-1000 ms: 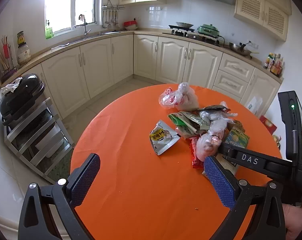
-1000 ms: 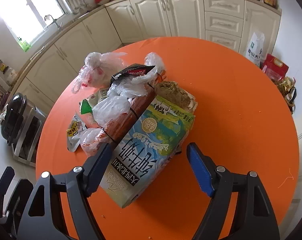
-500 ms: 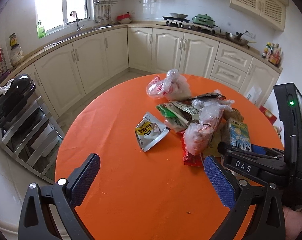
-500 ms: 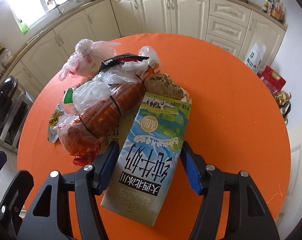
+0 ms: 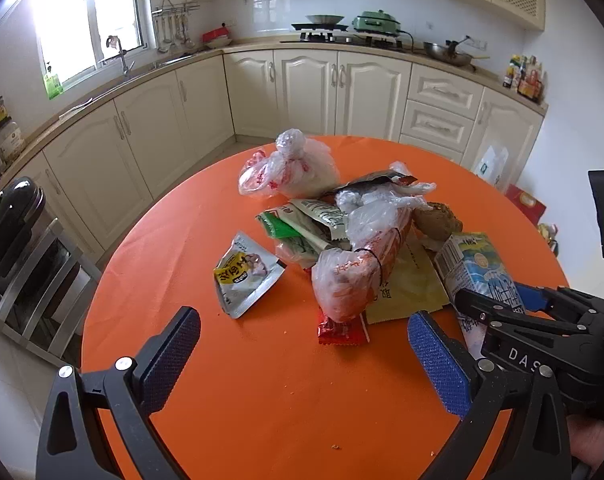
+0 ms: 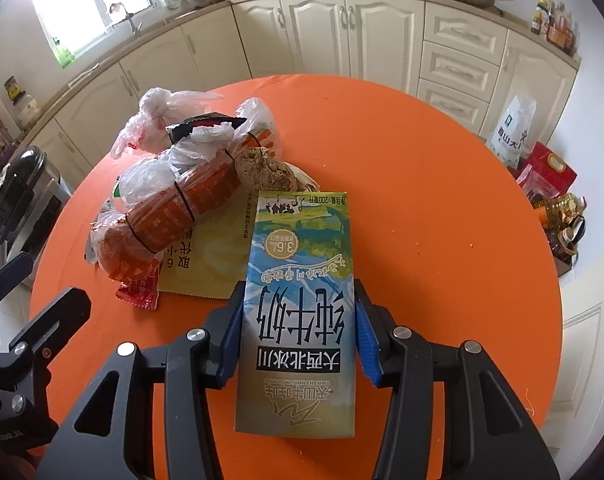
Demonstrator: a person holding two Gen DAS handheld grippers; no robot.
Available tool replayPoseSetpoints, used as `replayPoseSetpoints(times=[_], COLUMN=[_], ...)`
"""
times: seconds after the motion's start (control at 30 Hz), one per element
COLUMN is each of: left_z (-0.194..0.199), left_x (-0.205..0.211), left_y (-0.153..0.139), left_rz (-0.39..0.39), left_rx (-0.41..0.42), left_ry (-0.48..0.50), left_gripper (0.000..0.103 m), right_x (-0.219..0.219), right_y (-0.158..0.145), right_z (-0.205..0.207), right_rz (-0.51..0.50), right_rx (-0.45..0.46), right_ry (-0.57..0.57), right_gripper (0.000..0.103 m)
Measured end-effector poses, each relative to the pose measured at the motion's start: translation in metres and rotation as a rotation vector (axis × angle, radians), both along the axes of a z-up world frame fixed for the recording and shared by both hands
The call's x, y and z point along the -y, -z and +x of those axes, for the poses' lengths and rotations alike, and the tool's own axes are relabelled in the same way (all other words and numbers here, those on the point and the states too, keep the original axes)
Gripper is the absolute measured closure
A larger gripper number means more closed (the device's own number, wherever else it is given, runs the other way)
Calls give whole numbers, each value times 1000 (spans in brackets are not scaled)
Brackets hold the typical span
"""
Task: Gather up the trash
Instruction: 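Grasp the milk carton with the right tool while the left tool grasps the orange-wrapped bag, then carry the carton and orange bag to the blue bin and release both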
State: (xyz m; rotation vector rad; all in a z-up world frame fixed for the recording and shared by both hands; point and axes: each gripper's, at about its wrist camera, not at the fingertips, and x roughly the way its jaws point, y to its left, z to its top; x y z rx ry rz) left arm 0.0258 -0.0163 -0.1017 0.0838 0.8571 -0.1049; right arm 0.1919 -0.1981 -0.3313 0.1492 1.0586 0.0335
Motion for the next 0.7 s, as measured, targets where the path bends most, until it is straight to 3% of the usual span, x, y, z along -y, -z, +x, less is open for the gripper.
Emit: replayPoseSetpoints(times=[0.33, 0.37, 0.43, 0.47, 0.7], left_z=[59, 65, 74, 78, 65], left_x=[34, 38, 43, 43, 34], left_y=[28, 33, 40, 44, 43], left_rz=[89, 104, 97, 66, -36], left_rx=[-26, -34, -65, -93, -99], left_ry=[82, 92, 120, 133, 157], left_gripper=[2, 6, 33, 52, 65], right_x=[26, 27, 30, 31, 35], right_y=[-5, -5, -4, -4, -3], right_z=[1, 1, 2, 2, -3], right_rz=[60, 61, 67, 69, 80], right_rx=[16, 16, 14, 12, 12], right_ry=[22, 23, 21, 20, 21], right_gripper=[54, 54, 54, 54, 54])
